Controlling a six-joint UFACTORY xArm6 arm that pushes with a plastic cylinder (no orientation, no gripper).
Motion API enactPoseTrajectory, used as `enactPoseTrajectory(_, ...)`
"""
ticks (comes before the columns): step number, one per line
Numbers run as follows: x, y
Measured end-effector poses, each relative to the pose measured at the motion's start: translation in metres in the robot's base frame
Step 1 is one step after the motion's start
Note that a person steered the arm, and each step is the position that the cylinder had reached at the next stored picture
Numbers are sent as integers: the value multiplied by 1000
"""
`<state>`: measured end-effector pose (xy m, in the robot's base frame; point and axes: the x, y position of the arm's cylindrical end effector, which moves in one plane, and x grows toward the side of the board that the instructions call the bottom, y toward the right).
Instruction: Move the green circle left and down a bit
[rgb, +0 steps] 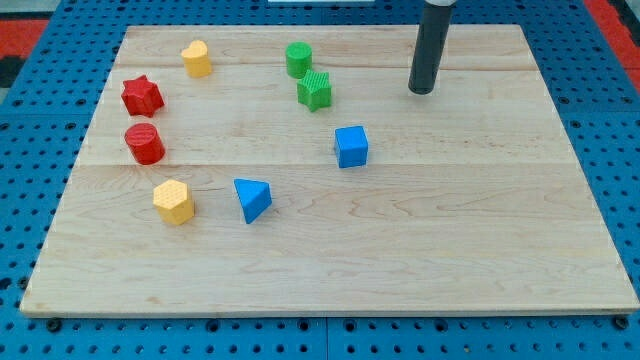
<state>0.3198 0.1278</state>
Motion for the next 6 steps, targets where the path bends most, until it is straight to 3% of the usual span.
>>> enactPoseTrajectory(6, -7, 4)
